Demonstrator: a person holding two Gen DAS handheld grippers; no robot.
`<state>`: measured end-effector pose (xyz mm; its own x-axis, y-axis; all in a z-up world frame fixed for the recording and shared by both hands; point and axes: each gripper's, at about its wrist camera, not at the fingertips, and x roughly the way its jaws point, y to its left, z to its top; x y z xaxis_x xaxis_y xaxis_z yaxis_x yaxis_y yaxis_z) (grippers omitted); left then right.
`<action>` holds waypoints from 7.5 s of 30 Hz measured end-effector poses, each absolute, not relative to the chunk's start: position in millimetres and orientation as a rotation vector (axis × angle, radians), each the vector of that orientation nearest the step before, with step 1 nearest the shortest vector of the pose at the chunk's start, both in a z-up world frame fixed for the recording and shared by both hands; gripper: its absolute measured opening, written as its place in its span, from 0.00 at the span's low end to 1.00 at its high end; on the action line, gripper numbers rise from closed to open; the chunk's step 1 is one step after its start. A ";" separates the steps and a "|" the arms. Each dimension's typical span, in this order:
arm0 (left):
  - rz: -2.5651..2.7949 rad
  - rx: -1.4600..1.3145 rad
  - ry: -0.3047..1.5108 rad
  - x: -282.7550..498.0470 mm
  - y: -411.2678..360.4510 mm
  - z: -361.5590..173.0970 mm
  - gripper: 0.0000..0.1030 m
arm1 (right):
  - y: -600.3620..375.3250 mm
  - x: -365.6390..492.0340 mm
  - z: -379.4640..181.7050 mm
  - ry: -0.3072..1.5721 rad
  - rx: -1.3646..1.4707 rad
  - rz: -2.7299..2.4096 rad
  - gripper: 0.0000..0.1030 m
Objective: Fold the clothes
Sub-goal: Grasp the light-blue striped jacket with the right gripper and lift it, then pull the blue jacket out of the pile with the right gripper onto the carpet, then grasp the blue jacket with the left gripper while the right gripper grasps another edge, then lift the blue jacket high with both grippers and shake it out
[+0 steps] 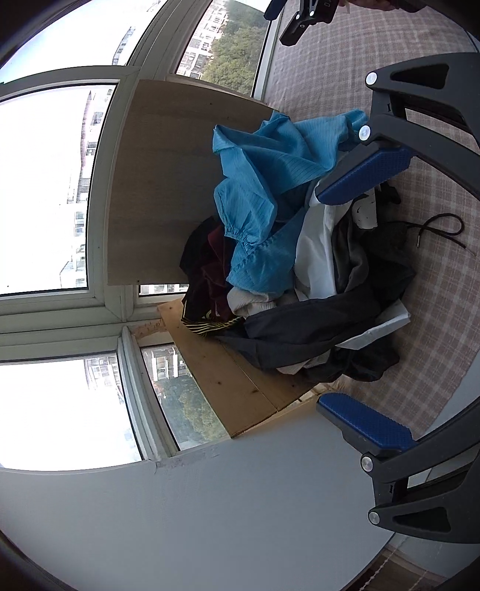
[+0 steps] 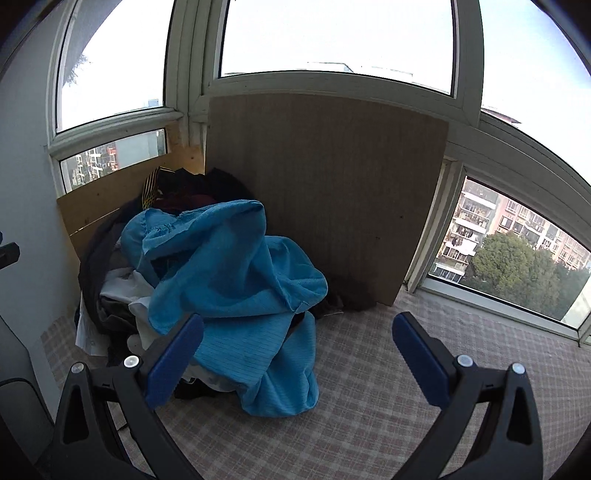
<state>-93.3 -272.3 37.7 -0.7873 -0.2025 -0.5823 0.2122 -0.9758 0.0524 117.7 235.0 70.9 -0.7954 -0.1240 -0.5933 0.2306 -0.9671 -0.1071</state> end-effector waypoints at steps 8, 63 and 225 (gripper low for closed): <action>-2.827 0.939 0.061 -137.6 -311.0 17.5 0.99 | 176.6 44.6 39.5 0.136 1.036 -2.734 1.00; -2.950 1.189 -0.264 -260.0 -287.4 -64.3 0.99 | 507.9 139.5 -61.3 -0.175 1.833 -3.089 0.16; -4.011 0.487 -0.551 -103.5 -34.4 361.9 0.02 | 575.9 310.6 316.2 0.249 0.399 -3.414 0.02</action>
<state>-103.5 -34.4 361.9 -0.5704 0.7662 -0.2960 -0.8176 -0.5641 0.1155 310.6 575.9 316.2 -0.9279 0.3132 -0.2024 -0.2806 -0.9439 -0.1743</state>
